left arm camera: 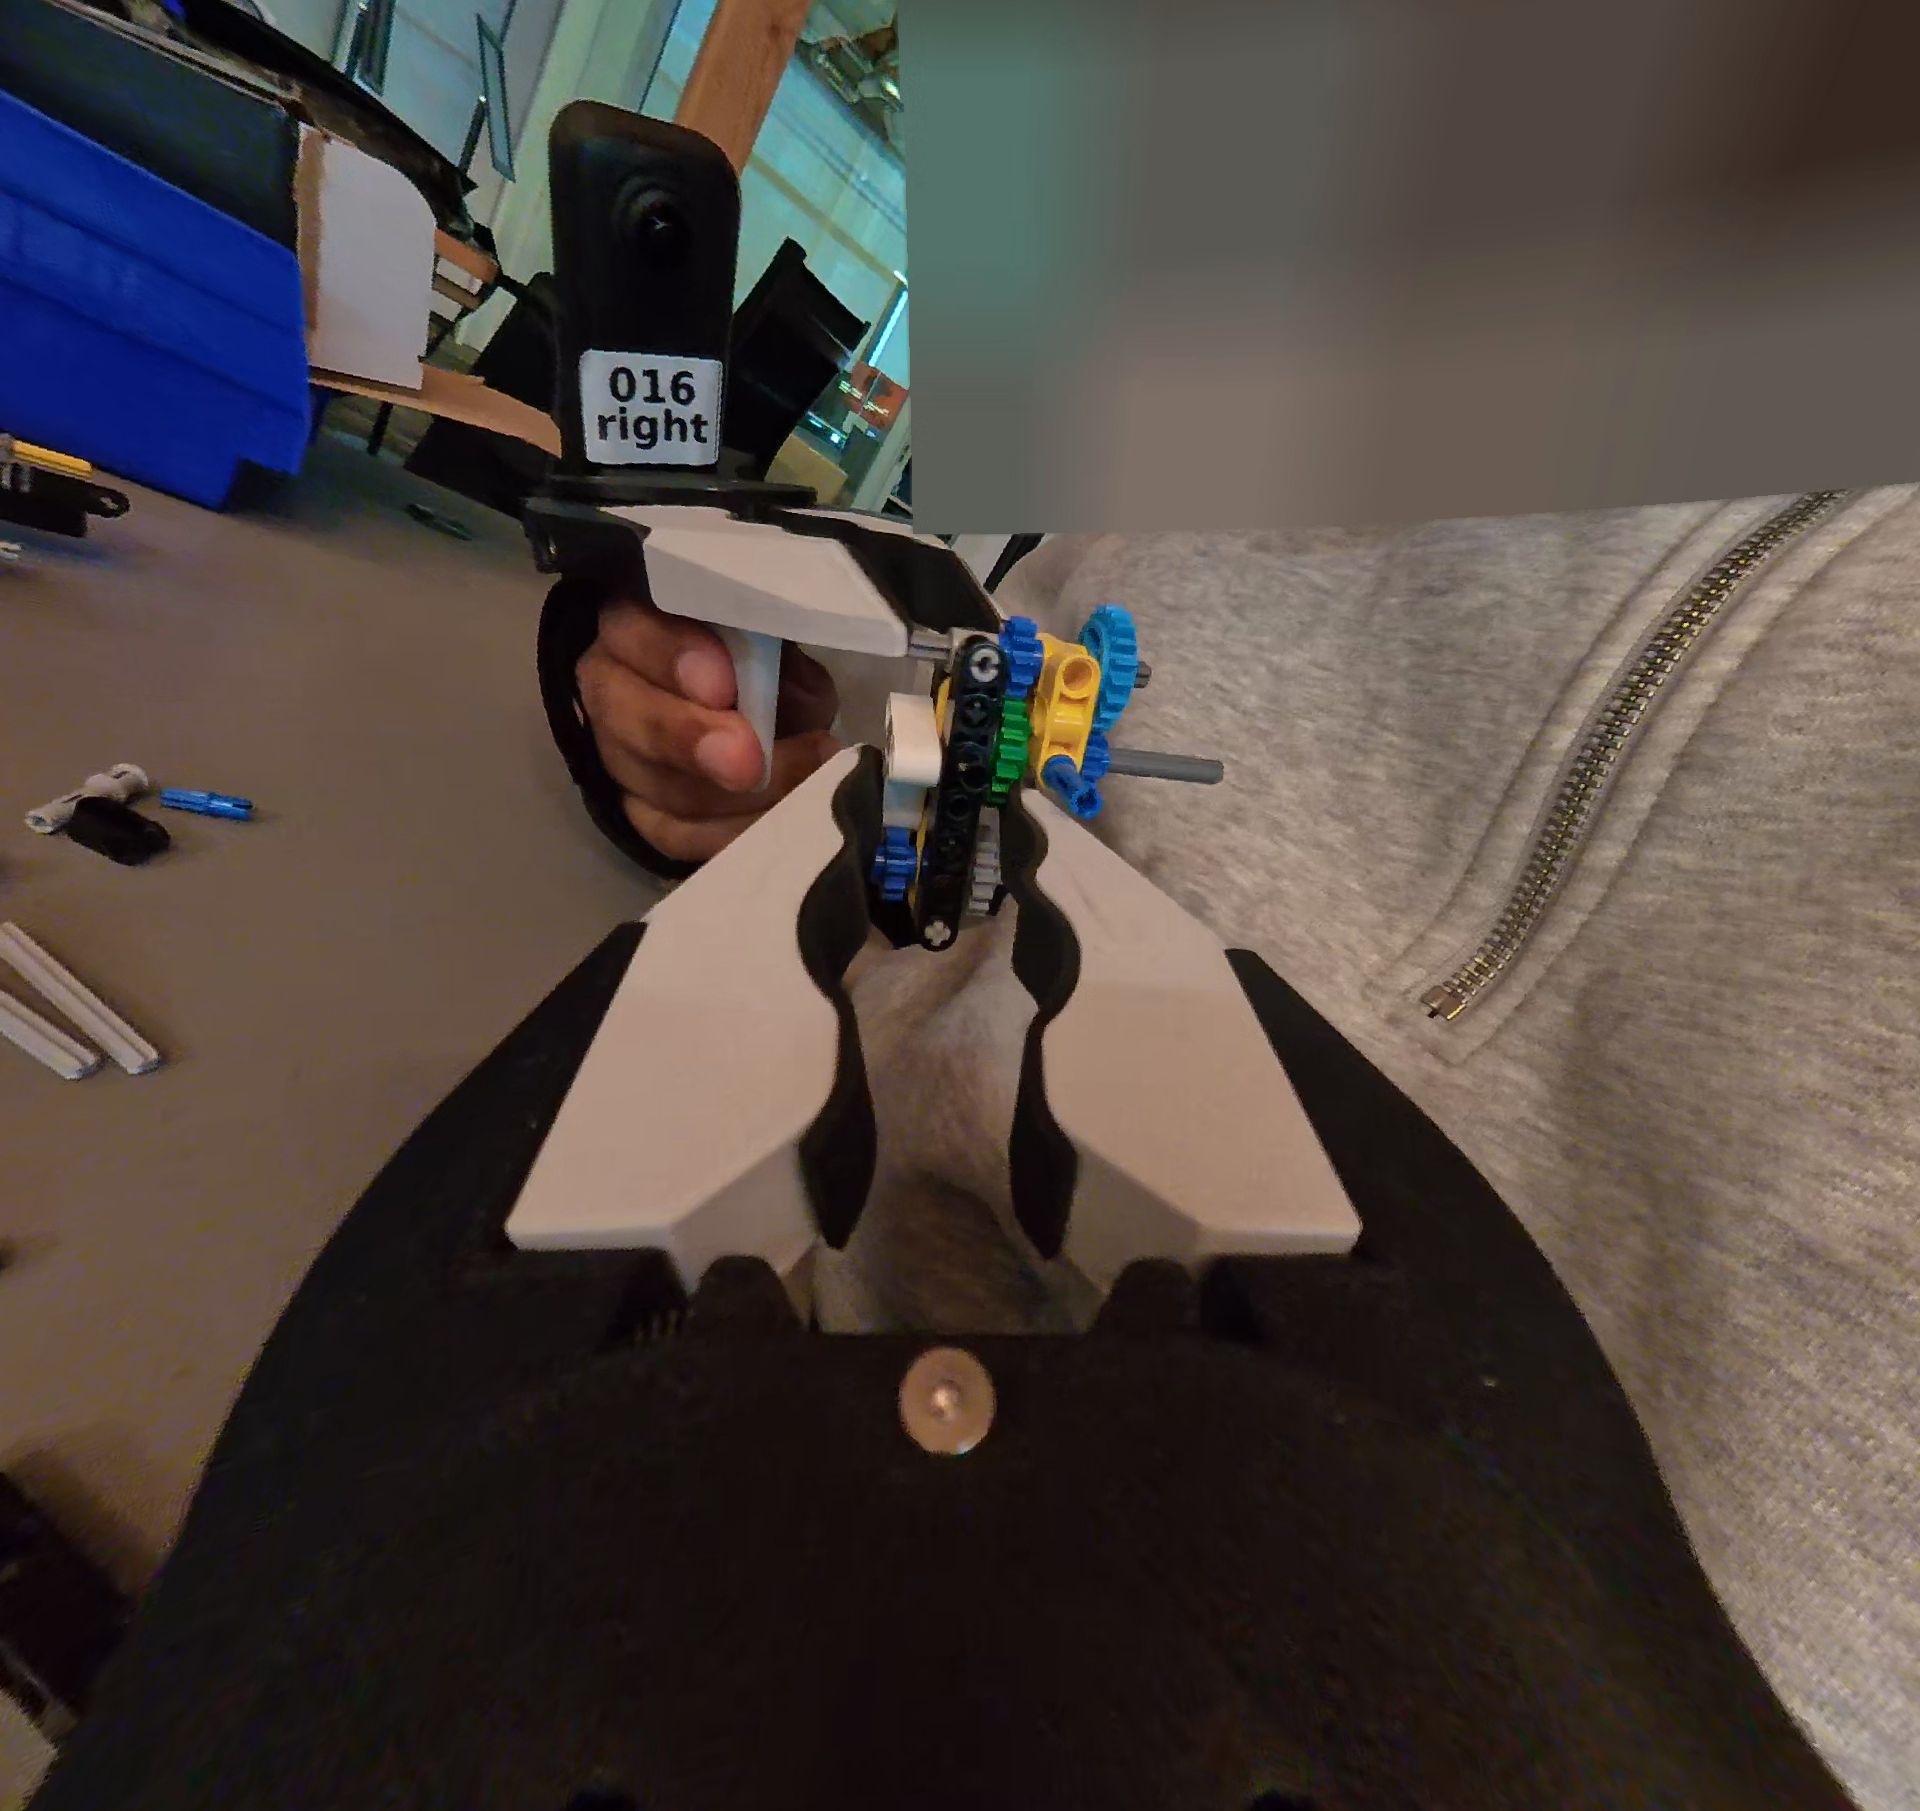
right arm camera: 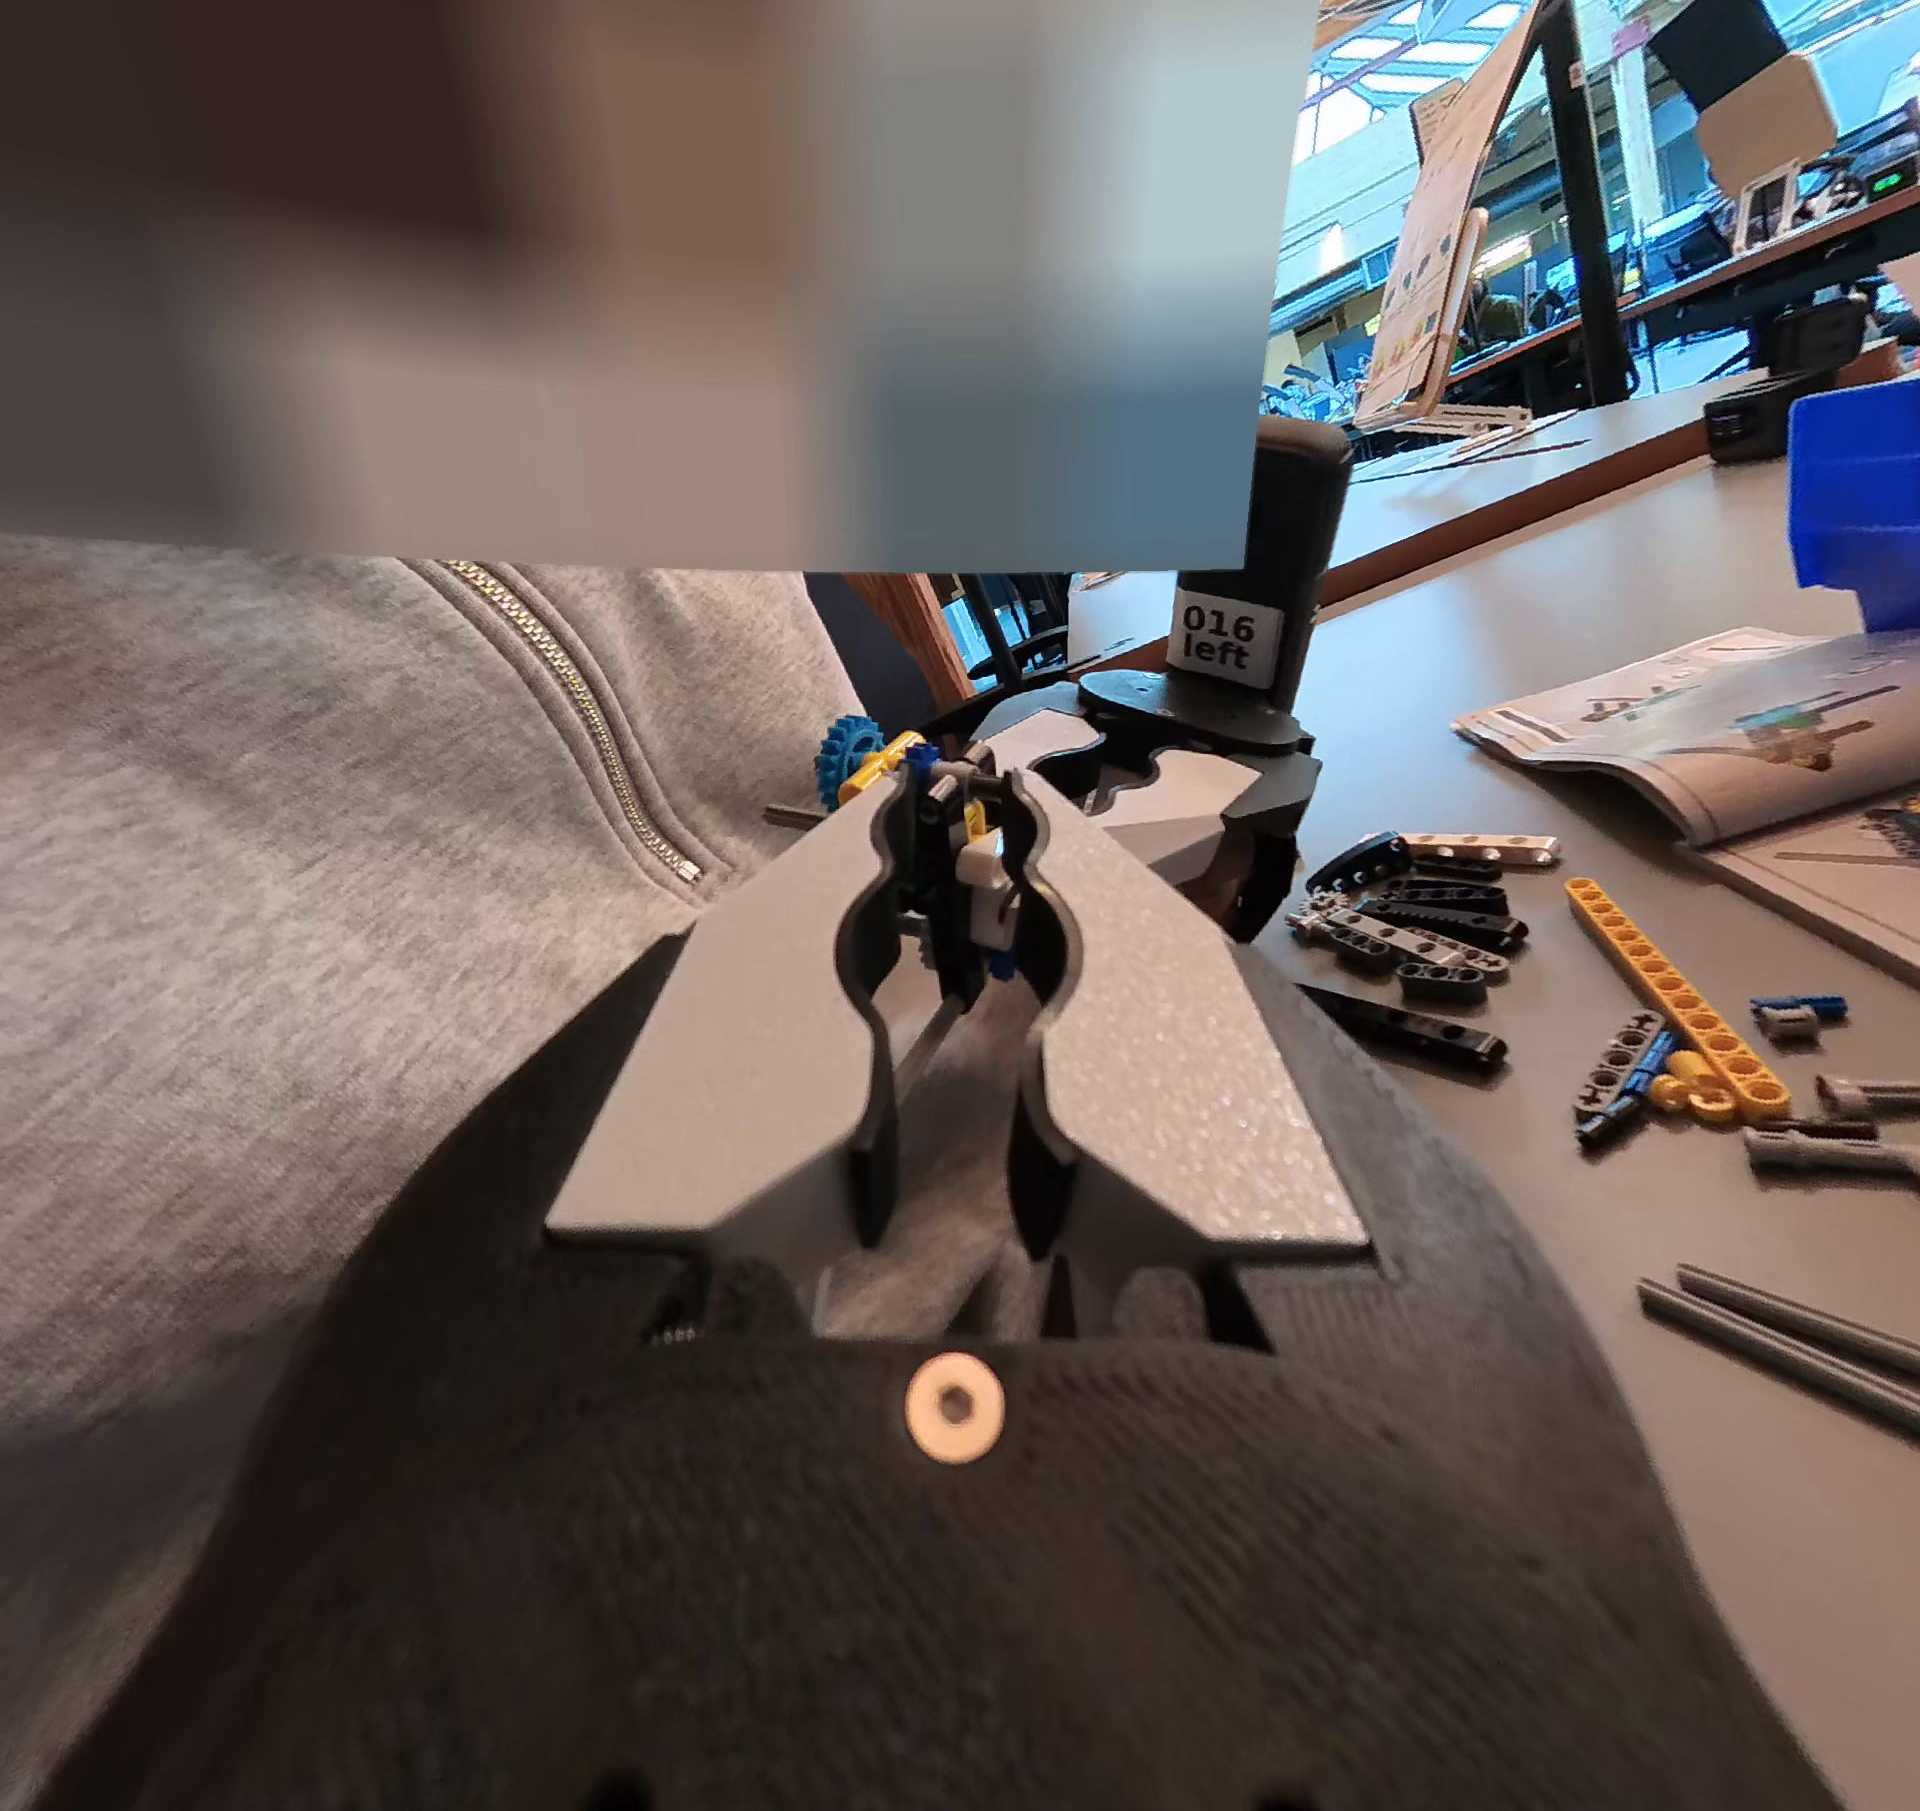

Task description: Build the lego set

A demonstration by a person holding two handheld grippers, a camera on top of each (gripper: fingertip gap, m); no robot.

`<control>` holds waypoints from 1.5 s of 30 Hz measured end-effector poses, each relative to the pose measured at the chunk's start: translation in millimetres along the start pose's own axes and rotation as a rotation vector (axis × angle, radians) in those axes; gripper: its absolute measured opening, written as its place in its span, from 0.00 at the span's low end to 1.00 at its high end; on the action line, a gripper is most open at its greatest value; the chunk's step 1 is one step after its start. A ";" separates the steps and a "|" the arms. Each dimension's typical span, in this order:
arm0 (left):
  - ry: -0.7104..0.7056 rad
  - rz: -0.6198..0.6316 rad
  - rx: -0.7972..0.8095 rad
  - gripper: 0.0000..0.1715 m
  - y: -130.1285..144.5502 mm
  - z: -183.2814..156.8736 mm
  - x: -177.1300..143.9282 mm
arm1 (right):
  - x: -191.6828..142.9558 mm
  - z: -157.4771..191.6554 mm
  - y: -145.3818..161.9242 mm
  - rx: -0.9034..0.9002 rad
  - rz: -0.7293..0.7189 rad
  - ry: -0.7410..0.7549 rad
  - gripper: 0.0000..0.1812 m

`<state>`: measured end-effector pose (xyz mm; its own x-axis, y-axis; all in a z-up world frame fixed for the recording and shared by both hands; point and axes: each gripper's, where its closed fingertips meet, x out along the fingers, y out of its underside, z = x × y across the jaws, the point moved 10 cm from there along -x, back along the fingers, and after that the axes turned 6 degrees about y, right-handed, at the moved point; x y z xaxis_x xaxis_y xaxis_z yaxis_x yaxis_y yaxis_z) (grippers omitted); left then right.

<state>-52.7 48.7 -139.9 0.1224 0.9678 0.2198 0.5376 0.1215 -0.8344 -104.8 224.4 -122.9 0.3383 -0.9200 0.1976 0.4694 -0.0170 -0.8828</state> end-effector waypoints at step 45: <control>-1.380 0.615 0.983 0.12 -27.5 -20.4 -42.0 | 38.7 -15.8 -21.7 0.071 0.050 0.621 0.29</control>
<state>-55.6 0.2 -115.9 -0.8933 0.3246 -0.3108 -0.0148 -0.7124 -0.7017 -114.7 183.0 -102.8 -0.1658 -0.9752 -0.1470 0.5254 0.0388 -0.8500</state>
